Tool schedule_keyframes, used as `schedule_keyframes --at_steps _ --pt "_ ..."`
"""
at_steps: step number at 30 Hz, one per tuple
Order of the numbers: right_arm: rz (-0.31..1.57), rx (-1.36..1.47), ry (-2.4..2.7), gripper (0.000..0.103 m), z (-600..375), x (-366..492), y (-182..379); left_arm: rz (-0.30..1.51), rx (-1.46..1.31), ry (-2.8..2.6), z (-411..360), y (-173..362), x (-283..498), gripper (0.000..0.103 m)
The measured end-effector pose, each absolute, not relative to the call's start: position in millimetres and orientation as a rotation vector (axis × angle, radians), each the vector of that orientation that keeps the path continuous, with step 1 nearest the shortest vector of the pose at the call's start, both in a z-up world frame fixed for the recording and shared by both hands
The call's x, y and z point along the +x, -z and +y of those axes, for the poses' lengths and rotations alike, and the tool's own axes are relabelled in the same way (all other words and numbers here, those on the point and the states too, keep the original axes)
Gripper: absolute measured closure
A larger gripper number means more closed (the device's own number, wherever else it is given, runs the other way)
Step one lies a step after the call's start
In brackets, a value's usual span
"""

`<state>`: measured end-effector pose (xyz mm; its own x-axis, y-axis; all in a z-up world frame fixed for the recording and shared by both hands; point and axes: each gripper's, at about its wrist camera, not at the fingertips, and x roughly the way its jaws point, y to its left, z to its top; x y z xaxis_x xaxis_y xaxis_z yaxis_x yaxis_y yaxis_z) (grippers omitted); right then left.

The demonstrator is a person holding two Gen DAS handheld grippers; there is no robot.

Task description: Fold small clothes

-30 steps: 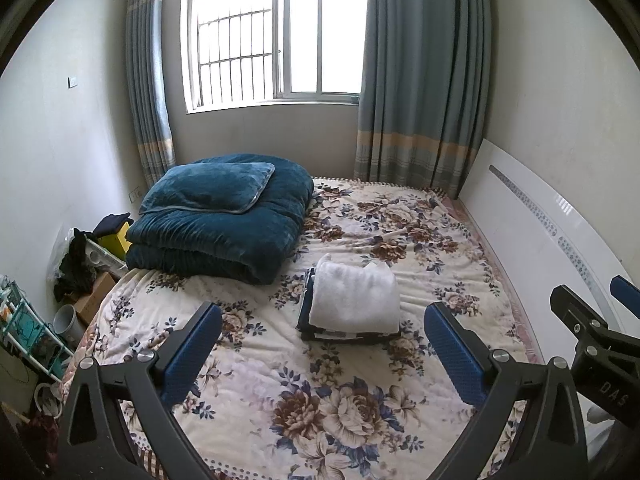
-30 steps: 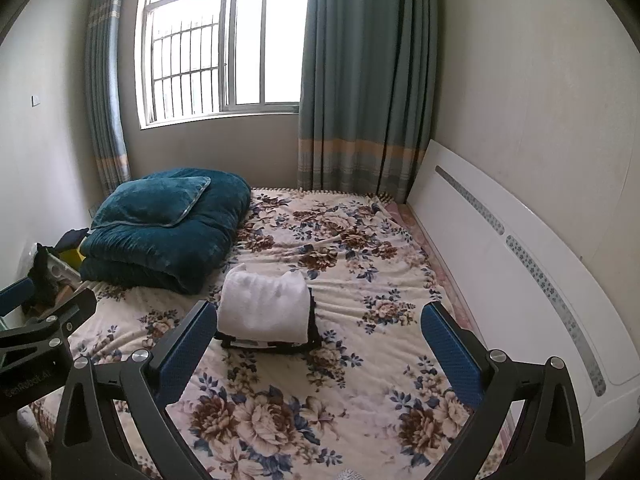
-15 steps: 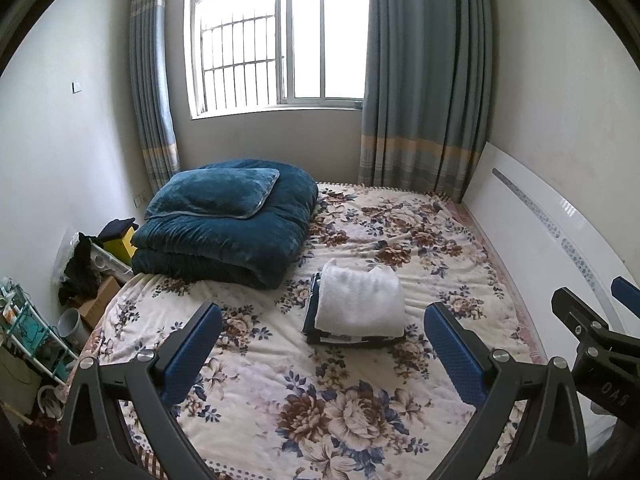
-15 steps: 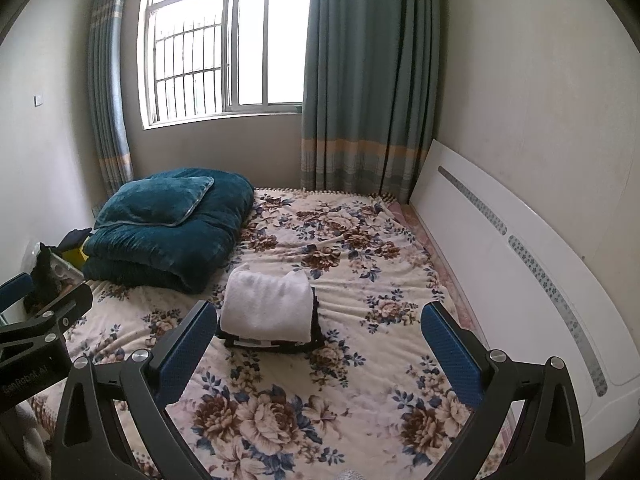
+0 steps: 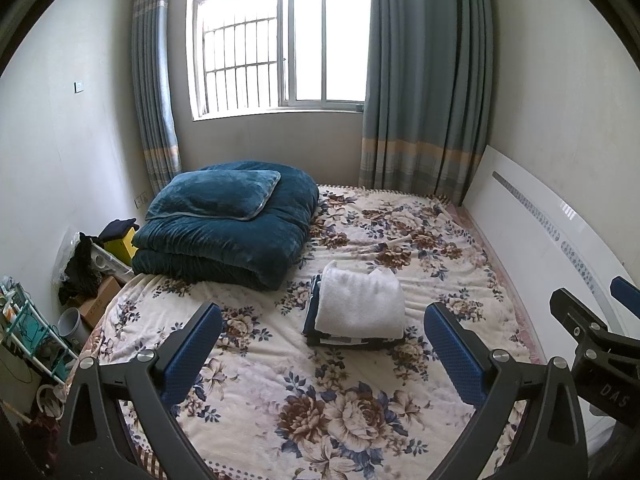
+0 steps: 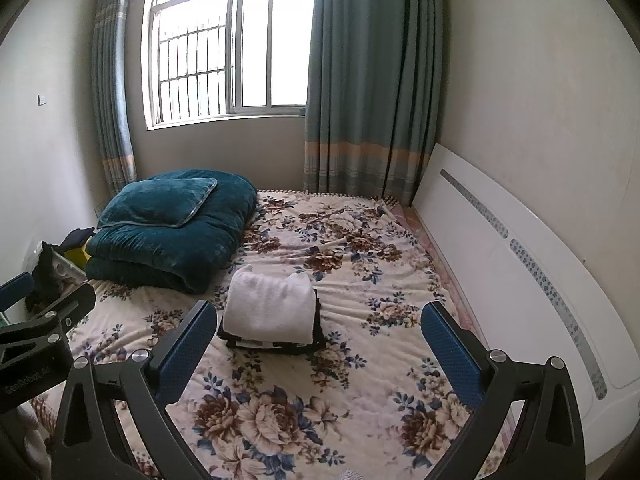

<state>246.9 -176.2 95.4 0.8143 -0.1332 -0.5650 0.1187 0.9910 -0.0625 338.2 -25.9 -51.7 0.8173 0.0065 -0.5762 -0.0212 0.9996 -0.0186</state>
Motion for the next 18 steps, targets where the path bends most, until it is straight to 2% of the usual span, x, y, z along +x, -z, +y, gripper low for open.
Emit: schedule_keyframes --at_steps 18 --pt "0.606 -0.021 0.138 0.0 -173.9 243.4 -94.7 0.603 -0.019 -0.033 -27.1 48.6 334.3 0.0"
